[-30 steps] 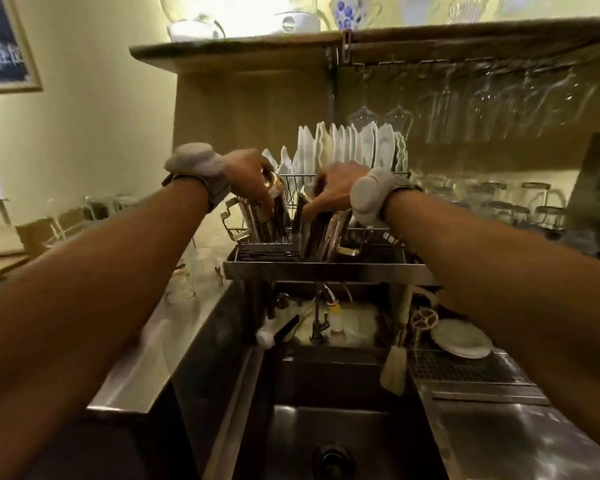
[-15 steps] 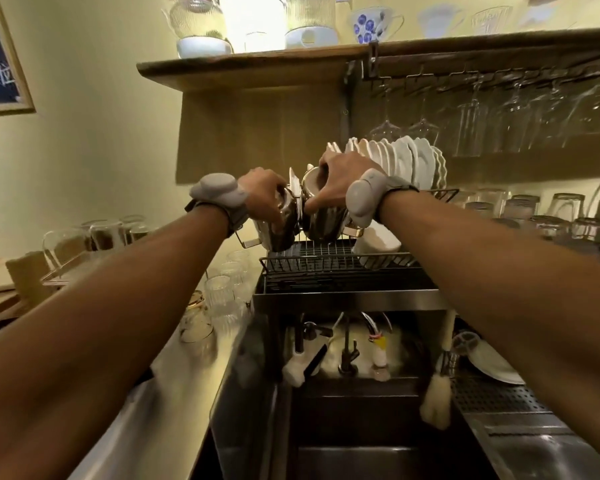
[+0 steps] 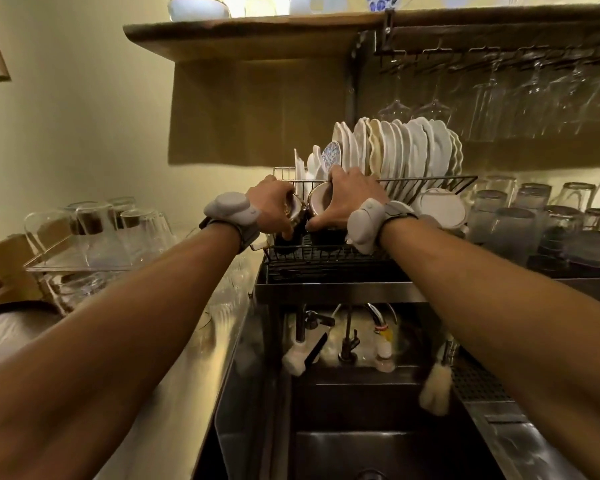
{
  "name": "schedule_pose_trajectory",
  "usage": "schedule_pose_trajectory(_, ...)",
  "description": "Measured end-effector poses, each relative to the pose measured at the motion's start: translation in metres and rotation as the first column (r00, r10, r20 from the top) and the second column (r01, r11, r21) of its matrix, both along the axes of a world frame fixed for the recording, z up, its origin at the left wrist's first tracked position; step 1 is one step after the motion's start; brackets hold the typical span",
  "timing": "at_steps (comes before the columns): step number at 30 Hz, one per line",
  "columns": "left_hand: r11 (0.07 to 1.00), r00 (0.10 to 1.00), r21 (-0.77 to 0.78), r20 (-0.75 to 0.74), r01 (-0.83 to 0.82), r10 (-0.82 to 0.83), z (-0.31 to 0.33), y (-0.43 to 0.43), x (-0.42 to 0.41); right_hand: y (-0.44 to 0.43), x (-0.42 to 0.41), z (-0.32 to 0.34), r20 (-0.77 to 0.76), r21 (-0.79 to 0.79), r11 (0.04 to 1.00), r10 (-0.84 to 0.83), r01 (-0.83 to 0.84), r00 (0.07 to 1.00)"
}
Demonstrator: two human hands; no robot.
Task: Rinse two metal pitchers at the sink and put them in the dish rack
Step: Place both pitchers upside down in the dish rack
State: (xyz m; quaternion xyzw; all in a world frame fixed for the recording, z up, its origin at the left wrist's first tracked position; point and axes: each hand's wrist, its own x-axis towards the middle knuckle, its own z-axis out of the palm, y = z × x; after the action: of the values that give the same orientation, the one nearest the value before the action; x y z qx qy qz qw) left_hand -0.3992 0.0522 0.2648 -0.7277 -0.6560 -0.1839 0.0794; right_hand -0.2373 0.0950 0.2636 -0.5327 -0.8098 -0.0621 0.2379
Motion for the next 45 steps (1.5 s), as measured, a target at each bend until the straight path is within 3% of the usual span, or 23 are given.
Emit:
schedule_pose_trajectory(4, 1.000, 1.000, -0.002, 0.013, 0.008, -0.008, -0.010, 0.006, 0.000, 0.001, 0.000, -0.012, -0.010, 0.026, 1.000, 0.000, 0.000, 1.000)
schedule_pose_trajectory(10, 0.997, 0.998, -0.072, 0.053, 0.030, -0.026, -0.017, 0.014, 0.004, 0.015, 0.006, -0.024, 0.013, -0.111, 0.994, 0.020, -0.019, 1.000)
schedule_pose_trajectory(14, 0.991, 0.984, -0.126, 0.175, 0.051, -0.028, -0.025, 0.018, 0.002, 0.017, 0.006, -0.023, 0.054, -0.068, 0.998, 0.000, 0.004, 0.999)
schedule_pose_trajectory(25, 0.993, 0.951, -0.118, 0.304, -0.019, 0.054, -0.032, 0.021, 0.007, 0.015, 0.013, -0.027, 0.057, -0.058, 0.998, 0.040, -0.037, 0.998)
schedule_pose_trajectory(37, 0.995, 0.971, -0.094, 0.236, -0.013, 0.035, -0.046, 0.019, 0.002, 0.009, 0.007, -0.028, 0.101, -0.107, 0.994, 0.028, -0.017, 0.994)
schedule_pose_trajectory(45, 0.998, 0.972, 0.030, 0.230, -0.056, 0.047, -0.037, -0.019, 0.044, -0.023, 0.047, -0.042, -0.033, -0.074, 0.993, 0.092, -0.095, 0.995)
